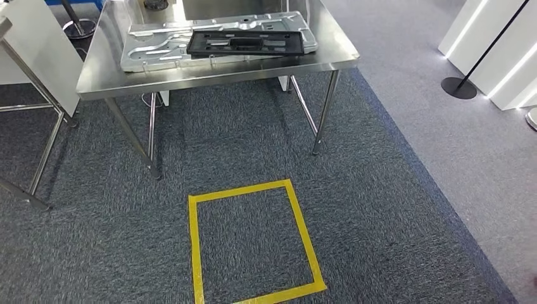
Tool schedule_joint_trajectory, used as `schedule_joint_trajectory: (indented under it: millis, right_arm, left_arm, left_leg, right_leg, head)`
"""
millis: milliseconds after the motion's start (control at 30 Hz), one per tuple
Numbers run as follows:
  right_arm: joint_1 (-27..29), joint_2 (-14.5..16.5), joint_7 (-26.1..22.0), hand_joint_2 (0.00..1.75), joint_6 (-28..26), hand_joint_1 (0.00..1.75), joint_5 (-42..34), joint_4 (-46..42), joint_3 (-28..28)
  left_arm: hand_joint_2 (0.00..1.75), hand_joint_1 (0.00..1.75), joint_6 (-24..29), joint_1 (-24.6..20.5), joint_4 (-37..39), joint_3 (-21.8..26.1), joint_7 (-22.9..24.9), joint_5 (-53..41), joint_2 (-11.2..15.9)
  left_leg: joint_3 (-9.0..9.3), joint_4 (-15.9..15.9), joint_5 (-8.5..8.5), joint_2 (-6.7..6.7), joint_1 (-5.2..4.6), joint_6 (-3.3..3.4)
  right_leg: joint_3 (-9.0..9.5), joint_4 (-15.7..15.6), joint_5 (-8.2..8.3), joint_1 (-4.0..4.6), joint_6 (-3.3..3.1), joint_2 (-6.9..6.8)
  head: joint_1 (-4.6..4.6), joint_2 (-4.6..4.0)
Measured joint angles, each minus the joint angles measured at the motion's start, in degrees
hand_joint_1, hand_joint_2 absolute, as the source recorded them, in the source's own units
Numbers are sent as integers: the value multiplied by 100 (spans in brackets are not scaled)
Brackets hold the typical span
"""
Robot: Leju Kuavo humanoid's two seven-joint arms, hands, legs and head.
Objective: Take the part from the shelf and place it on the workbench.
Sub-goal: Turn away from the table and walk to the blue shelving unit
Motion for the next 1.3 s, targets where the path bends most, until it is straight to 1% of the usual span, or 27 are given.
schedule_joint_trajectory:
  millis: [33, 67, 133, 167, 200, 233, 267, 333, 400, 500, 533, 567, 633, 667, 700, 733, 767, 833, 900, 1000, 1067, 1100, 1167, 1200, 1233, 1267, 1300]
  right_arm:
    - [-7, 0, -77, 131, 91, 0, 52, 18, 69]
    - [-10, 2, -154, 87, 181, 0, 95, 36, 128]
    - [-15, 15, -285, 0, 364, 0, 164, 80, 240]
    - [-17, 24, -325, 0, 442, 0, 194, 102, 289]
    - [-20, 32, -355, 0, 506, 0, 223, 120, 336]
    - [-24, 37, -381, 44, 555, 0, 258, 133, 381]
    - [-31, 38, -410, 87, 591, 0, 298, 142, 423]
    - [-69, 37, -470, 175, 647, 0, 372, 152, 506]
    - [-124, 37, -521, 175, 683, 0, 430, 156, 573]
    - [-157, 37, -550, 175, 723, 0, 464, 158, 702]
    - [-155, 31, -548, 175, 741, 0, 445, 157, 760]
    - [-153, 16, -544, 175, 762, 0, 407, 152, 817]
    - [-150, -30, -534, 175, 802, 0, 301, 133, 935]
    - [-148, -57, -527, 175, 822, 0, 241, 112, 992]
    - [-147, -85, -520, 175, 843, 0, 180, 82, 1049]
    - [-148, -112, -513, 175, 863, 0, 120, 44, 1102]
    - [-152, -136, -506, 175, 884, 0, 58, -8, 1157]
    - [-166, -171, -498, 87, 914, 0, -58, -118, 1259]
    - [-171, -195, -490, 0, 951, 0, -182, -223, 1362]
    - [-132, -203, -460, 0, 1003, 0, -376, -324, 1509]
    - [-59, -202, -446, 0, 1036, 0, -507, -360, 1608]
    - [-4, -198, -438, 0, 1055, 0, -570, -367, 1656]
    - [131, -177, -418, 0, 1088, 0, -693, -367, 1743]
    - [208, -166, -407, 0, 1101, 0, -751, -357, 1785]
    - [291, -157, -397, 0, 1109, 0, -807, -340, 1823]
    - [374, -154, -389, 0, 1125, 0, -861, -315, 1861]
    - [461, -153, -380, 0, 1142, 0, -917, -284, 1901]
  left_arm:
    - [175, 0, -1, 5, 1, 1, 21, -3, -11]
    - [175, 0, -2, 3, 1, 1, 39, -12, -23]
    - [175, 0, -12, -3, 2, -1, 86, -42, -52]
    - [175, 0, -21, 0, 2, -1, 115, -58, -64]
    - [175, 0, -31, 5, 2, -2, 147, -71, -77]
    - [175, 0, -43, 11, 2, -2, 179, -80, -90]
    - [175, 0, -53, 14, 2, -2, 209, -84, -103]
    - [175, 0, -85, 15, 2, -2, 260, -86, -139]
    - [175, 0, -118, 7, 2, -4, 293, -95, -169]
    - [175, 0, -136, 27, -2, -117, 327, -26, -173]
    - [175, 0, -136, 53, -5, -216, 333, 61, -164]
    - [175, 0, -137, 90, -9, -324, 335, 177, -152]
    - [175, 0, -145, 188, -11, -557, 341, 462, -125]
    - [131, 0, -155, 247, -11, -665, 343, 623, -112]
    - [87, 0, -168, 305, -11, -778, 342, 784, -97]
    - [44, 0, -180, 361, -11, -888, 342, 933, -85]
    - [0, 0, -194, 415, -11, -1005, 344, 1087, -71]
    - [0, 0, -215, 518, -10, -1233, 349, 1349, -41]
    - [0, 0, -233, 624, -9, -1470, 352, 1643, -11]
    - [0, 0, -253, 757, -11, -1839, 353, 2116, 56]
    - [0, 0, -269, 806, -40, -2103, 354, 2440, 117]
    - [0, 0, -279, 812, -71, -2228, 354, 2590, 139]
    - [0, 0, -305, 807, -167, -2466, 353, 2870, 182]
    - [0, 0, -317, 803, -229, -2582, 353, 3007, 199]
    - [0, 0, -329, 796, -299, -2692, 354, 3140, 219]
    - [0, 0, -337, 785, -377, -2800, 354, 3272, 237]
    - [0, 0, -344, 767, -462, -2909, 354, 3405, 251]
  left_leg:
    - [-19, -23, 38, 0, 8, 44]
    - [-46, -44, 79, 3, 14, 83]
    - [-129, -40, 141, 4, -7, 129]
    - [-170, -33, 166, 4, -21, 137]
    - [-204, -23, 186, 2, -32, 137]
    - [-228, -10, 201, -1, -39, 134]
    - [-242, 5, 211, -4, -45, 128]
    - [-263, 47, 220, -6, -61, 109]
    - [-302, 82, 234, -4, -82, 62]
    - [-335, 95, 257, -2, -85, -20]
    - [-364, 167, 196, -6, -83, -47]
    - [-445, 354, 64, -11, -77, -75]
    - [-760, 1084, -351, -17, -52, -128]
    - [-931, 1479, -521, -18, -39, -148]
    - [-1035, 1735, -595, -17, -27, -165]
    - [-1034, 1775, -557, -17, -14, -175]
    - [-910, 1569, -413, -15, -1, -180]
    - [-478, 775, -74, -10, 21, -177]
    - [-224, 252, 58, -16, 12, -133]
    - [-215, 157, 79, -29, -10, -23]
    - [-221, 110, 129, -21, -4, 61]
    - [-230, 93, 149, -15, -1, 93]
    - [-270, 95, 165, -13, -16, 121]
    - [-284, 97, 170, -12, -23, 123]
    - [-293, 100, 173, -13, -26, 122]
    - [-292, 101, 177, -15, -26, 116]
    - [-287, 105, 179, -19, -24, 106]
  right_leg:
    - [-49, 102, -83, -9, 29, 11]
    - [-150, 331, -250, -19, 53, 26]
    - [-471, 1079, -702, -42, 92, 53]
    - [-612, 1434, -862, -49, 107, 58]
    - [-668, 1618, -909, -51, 113, 61]
    - [-611, 1578, -842, -52, 111, 62]
    - [-440, 1310, -682, -52, 100, 63]
    - [34, 474, -344, -37, 44, 75]
    - [257, -1, -218, -11, -27, 85]
    - [236, -65, -187, -15, -117, 79]
    - [237, -86, -164, -30, -151, 69]
    - [235, -106, -142, -47, -184, 58]
    - [207, -114, -118, -49, -223, 40]
    - [187, -107, -114, -46, -229, 35]
    - [172, -97, -111, -45, -230, 31]
    - [162, -84, -111, -47, -226, 29]
    - [158, -68, -114, -50, -217, 27]
    - [151, -19, -134, -51, -179, 28]
    - [125, 33, -154, -39, -115, 31]
    - [97, 51, -147, -47, -7, 28]
    - [11, 249, -302, -67, 51, 43]
    - [-111, 522, -481, -78, 70, 54]
    - [-470, 1293, -879, -89, 90, 70]
    - [-606, 1590, -978, -93, 98, 73]
    - [-644, 1687, -960, -96, 101, 74]
    - [-562, 1545, -835, -99, 101, 73]
    - [-373, 1196, -638, -103, 97, 73]
  head:
    - [0, 0]
    - [0, 0]
    - [-1, 0]
    - [-1, 0]
    - [-1, 0]
    - [-1, 0]
    - [-1, 0]
    - [-1, 0]
    - [-1, 0]
    - [-1, 0]
    - [-1, 0]
    - [-1, 0]
    - [-1, 0]
    - [-1, 0]
    - [-1, 0]
    - [-1, 0]
    - [-1, 0]
    - [-1, 0]
    - [0, 0]
    - [-1, 0]
    - [-1, 0]
    - [0, 0]
    - [0, 0]
    - [-1, 0]
    - [-1, 0]
    - [0, 0]
    - [0, 0]
